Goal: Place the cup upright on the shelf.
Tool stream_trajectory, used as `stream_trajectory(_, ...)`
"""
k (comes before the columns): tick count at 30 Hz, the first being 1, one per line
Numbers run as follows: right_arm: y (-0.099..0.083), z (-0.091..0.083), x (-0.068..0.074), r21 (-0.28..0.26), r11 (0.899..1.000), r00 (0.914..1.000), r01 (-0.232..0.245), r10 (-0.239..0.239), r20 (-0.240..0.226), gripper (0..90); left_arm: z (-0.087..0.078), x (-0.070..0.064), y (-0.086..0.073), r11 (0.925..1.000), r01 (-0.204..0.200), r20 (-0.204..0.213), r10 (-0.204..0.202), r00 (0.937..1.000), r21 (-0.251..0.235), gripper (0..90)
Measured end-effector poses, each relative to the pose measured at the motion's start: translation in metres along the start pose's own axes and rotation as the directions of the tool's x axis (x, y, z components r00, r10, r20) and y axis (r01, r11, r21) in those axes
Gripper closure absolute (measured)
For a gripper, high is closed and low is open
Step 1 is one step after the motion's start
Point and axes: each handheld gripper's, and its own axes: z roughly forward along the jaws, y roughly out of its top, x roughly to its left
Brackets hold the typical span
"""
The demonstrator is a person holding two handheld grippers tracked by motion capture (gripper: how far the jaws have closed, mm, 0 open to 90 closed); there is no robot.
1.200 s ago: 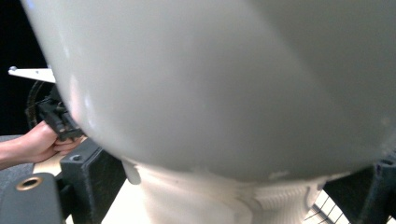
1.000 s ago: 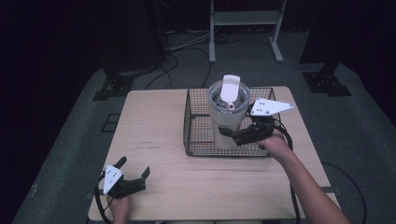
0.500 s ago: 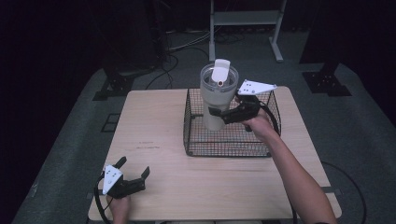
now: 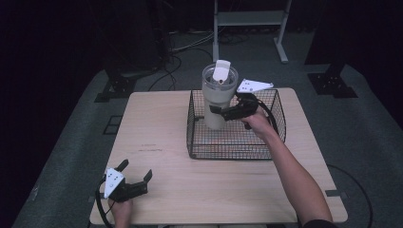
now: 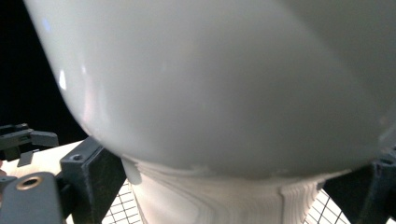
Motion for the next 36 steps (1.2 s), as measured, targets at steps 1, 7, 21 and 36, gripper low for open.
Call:
stream_trajectory(1, 0.0, 0.0, 0.0, 0.0, 1.0, 1.0, 0.0, 0.0, 0.0, 9.4, 0.0, 0.0, 0.0, 1.0, 0.0, 0.0, 0.0, 1.0, 0.0, 0.0)
stream_trajectory(7, -0.017, 0.009, -0.009, 0.007, 1.0, 0.9997, -0.019, 0.019, -0.013, 9.4, 0.0, 0.0, 0.0, 1.0, -0.003, 0.003, 0.003, 1.0, 0.005, 0.0)
stream_trajectory(21, -0.041, 0.02, -0.022, 0.074, 0.997, 0.9995, -0.032, 0.033, -0.001, 9.4, 0.001, 0.0, 0.0, 1.0, 0.0, 0.006, 0.0, 1.0, 0.006, 0.0)
stream_trajectory(36, -0.062, 0.037, -0.031, 0.158, 0.987, 0.9993, -0.035, 0.036, -0.005, 9.3, 0.0, 0.001, 0.0, 1.0, 0.003, 0.01, -0.003, 0.9999, 0.003, 0.0)
